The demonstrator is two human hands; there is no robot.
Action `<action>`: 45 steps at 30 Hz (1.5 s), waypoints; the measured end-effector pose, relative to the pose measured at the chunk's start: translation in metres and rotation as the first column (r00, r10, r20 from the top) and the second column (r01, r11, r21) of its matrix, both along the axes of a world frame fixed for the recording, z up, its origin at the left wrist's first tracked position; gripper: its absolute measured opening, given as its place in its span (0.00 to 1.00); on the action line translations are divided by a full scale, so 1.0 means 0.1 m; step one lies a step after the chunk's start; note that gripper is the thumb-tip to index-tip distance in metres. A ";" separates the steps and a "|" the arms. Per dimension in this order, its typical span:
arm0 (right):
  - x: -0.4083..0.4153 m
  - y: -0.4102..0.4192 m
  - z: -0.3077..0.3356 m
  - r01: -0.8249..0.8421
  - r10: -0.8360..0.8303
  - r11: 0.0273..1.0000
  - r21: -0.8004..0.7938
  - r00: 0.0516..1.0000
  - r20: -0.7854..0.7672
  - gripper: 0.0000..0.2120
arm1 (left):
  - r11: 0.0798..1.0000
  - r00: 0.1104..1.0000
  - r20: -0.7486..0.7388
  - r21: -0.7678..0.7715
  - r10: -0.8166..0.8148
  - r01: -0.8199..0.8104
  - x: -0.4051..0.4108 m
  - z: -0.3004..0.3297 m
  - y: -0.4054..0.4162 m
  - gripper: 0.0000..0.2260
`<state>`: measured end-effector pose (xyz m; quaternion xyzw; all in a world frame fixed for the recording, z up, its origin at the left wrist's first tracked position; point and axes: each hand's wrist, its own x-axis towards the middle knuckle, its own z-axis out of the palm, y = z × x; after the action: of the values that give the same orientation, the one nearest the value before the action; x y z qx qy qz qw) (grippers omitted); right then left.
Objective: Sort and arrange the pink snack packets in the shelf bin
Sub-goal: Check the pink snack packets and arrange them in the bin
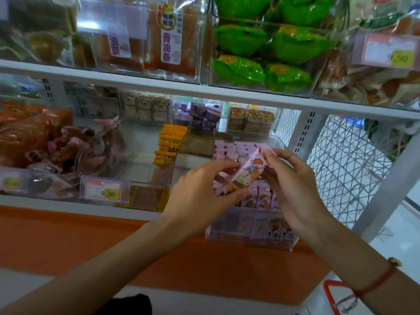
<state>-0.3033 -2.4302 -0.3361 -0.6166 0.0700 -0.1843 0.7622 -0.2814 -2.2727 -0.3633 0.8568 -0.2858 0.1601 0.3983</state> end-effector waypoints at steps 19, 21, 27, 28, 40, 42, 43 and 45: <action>0.02 -0.09 -0.04 -0.141 0.146 0.980 -0.142 0.989 0.024 0.25 | 0.952 0.949 -0.191 -0.228 -0.251 0.206 0.04 0.05 -0.04 0.18; 0.02 -0.13 -0.02 -0.171 0.170 0.972 -0.158 0.985 -0.022 0.24 | 0.890 0.857 -0.349 -0.392 -0.378 0.233 0.04 0.10 -0.05 0.11; 0.01 -0.18 -0.09 -0.194 0.176 0.968 -0.162 0.977 -0.119 0.11 | 0.856 0.670 -0.581 -0.491 -0.461 0.163 0.03 0.13 -0.05 0.10; 0.01 -0.17 -0.08 -0.194 0.178 0.969 -0.151 0.977 -0.116 0.11 | 0.855 0.666 -0.586 -0.493 -0.461 0.159 0.04 0.12 -0.05 0.09; -0.12 -0.10 0.01 -0.182 0.376 0.813 -0.553 0.889 0.262 0.18 | 0.926 0.993 0.032 -0.358 -0.118 0.122 0.16 0.06 0.05 0.16; -0.12 -0.09 0.00 -0.182 0.381 0.814 -0.551 0.884 0.271 0.17 | 0.919 0.989 0.044 -0.366 -0.143 0.149 0.17 0.06 0.05 0.16; -0.11 -0.10 -0.01 -0.177 0.366 0.825 -0.536 0.891 0.269 0.17 | 0.916 0.985 0.041 -0.363 -0.169 0.173 0.17 0.06 0.05 0.15; -0.08 -0.14 -0.01 -0.182 0.316 0.870 -0.457 0.919 0.237 0.18 | 0.916 0.975 0.003 -0.341 -0.223 0.210 0.17 0.07 0.06 0.16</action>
<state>-0.3112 -2.4441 -0.3371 -0.7360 -0.1712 -0.1868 0.6277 -0.2646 -2.2669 -0.3559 0.7412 -0.3397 0.1465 0.5601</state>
